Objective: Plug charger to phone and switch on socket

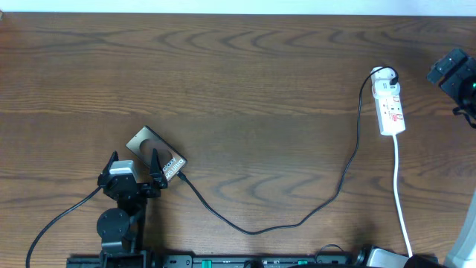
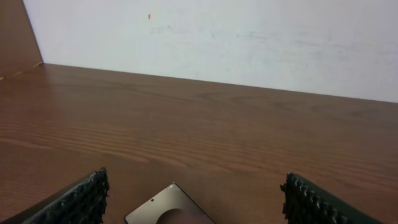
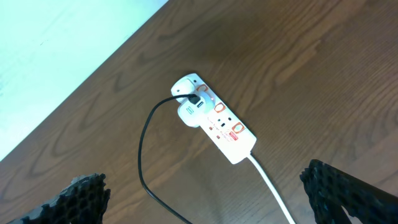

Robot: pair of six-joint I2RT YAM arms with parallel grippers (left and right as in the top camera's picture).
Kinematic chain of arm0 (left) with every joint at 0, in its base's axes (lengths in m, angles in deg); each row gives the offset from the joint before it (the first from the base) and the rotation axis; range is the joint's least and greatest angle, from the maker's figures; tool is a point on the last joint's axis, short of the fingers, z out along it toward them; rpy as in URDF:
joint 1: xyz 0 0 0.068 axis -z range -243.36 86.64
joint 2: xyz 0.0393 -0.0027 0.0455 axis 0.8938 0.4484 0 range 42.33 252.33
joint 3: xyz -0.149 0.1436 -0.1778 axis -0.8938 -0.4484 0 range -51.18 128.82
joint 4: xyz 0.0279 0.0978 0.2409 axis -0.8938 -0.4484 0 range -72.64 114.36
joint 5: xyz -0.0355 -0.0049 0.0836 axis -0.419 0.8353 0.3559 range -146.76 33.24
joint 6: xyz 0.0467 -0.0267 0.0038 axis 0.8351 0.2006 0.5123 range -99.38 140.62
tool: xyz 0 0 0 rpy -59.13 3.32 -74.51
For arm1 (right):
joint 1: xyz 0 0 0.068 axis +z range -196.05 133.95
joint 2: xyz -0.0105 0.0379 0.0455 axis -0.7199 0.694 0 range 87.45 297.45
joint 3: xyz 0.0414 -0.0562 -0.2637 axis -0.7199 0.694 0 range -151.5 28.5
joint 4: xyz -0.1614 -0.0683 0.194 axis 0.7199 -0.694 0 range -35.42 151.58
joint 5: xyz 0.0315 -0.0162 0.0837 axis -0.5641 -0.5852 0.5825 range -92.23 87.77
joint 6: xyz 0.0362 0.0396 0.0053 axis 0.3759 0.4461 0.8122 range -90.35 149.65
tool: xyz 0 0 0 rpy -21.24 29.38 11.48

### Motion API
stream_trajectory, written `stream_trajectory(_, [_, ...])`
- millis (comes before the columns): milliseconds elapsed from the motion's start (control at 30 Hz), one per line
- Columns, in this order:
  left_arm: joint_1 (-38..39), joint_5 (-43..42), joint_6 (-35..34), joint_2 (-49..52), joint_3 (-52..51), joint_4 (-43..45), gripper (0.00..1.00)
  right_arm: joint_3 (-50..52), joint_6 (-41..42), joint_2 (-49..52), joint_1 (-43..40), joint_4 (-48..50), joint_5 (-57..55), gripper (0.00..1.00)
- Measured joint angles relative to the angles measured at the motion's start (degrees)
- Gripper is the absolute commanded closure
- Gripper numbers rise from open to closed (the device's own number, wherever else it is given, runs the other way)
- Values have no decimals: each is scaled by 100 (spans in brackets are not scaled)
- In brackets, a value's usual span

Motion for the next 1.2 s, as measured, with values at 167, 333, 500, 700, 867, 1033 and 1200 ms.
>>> stream_trajectory(167, [0,0,0,0,0,0,12,0,0,0,0,0,0,1])
stream_trajectory(333, [0,-2,0,0,0,0,13,0,0,0,0,0,0,1])
stream_trajectory(500, [0,0,-2,0,0,0,12,50,0,-94,7,168,-122,1])
stream_trajectory(700, [0,-22,-2,0,4,-2,12,1360,22,-868,354,2396,-243,1])
stream_trajectory(867, [0,-24,-2,0,4,-4,13,3418,20,-1749,1032,5093,-243,1])
stream_trajectory(1033, [0,-42,-2,0,7,-2,13,5552,13,-2673,1338,7396,-258,1])
stream_trajectory(1200, [0,-50,-2,2,9,-7,12,7667,13,-3668,1373,9289,-354,1])
